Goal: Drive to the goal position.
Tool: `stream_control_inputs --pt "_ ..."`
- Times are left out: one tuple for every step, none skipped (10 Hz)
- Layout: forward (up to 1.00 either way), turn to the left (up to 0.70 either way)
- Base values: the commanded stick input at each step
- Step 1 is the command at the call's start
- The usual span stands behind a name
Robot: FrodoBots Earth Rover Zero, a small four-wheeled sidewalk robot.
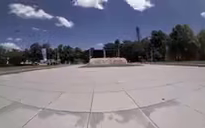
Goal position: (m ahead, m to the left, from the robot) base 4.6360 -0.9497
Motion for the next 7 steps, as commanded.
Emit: stream_control_inputs --pt "0.50 0.00" --pt "0.50 0.00" --pt "0.50 0.00" --pt "0.50 0.00" --pt "0.50 0.00" --pt "0.50 0.00" --pt "0.50 0.00"
